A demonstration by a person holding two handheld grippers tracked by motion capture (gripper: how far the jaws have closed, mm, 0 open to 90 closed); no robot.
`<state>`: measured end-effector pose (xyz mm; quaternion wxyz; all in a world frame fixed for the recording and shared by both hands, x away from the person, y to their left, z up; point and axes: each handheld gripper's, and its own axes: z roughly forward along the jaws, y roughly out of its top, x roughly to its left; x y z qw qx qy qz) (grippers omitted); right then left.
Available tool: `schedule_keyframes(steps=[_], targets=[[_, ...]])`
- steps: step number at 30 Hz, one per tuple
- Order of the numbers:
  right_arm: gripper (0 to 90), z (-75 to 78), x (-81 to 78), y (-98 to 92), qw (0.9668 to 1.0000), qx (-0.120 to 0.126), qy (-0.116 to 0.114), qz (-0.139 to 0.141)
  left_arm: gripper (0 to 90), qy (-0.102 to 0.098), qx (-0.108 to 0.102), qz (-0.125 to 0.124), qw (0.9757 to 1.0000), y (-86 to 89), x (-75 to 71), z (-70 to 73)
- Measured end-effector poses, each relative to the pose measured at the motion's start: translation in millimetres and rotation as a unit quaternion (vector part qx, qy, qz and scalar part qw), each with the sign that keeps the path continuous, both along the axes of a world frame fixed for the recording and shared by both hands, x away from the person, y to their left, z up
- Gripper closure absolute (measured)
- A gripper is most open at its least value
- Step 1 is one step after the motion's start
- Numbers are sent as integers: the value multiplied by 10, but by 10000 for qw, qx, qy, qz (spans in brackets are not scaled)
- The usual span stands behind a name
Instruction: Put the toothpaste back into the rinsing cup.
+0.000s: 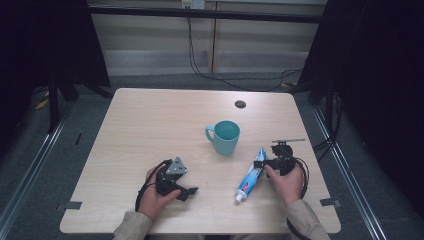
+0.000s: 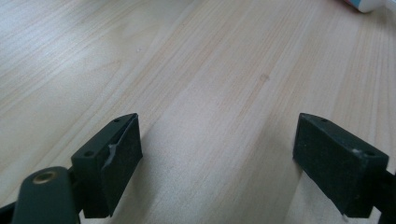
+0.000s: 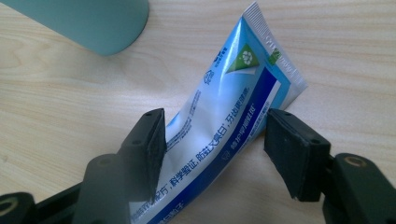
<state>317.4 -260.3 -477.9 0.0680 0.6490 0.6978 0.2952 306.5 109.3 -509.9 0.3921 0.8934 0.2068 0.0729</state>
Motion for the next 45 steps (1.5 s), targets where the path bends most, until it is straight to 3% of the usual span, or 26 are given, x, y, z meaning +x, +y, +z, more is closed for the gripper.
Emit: schedule_keyframes(steps=[21, 27, 35, 37, 41, 45], targets=[[520, 15, 89, 50, 9997, -159, 68, 152, 151, 4, 17, -25, 10000, 0, 4, 1], [626, -6, 90, 101, 9994, -18, 132, 322, 151, 5, 14, -22, 10000, -1, 4, 1], [703, 13, 88, 143, 9990, -110, 107, 428, 151, 6, 17, -30, 10000, 0, 5, 1], [753, 43, 86, 146, 9982, -132, 3, 587, 151, 4, 17, -26, 10000, -1, 5, 1], [770, 57, 93, 110, 9982, 45, 58, 602, 151, 7, 11, -26, 10000, -2, 5, 1], [775, 72, 91, 69, 9974, 55, 46, 716, 151, 0, 15, -24, 10000, -2, 8, 1]])
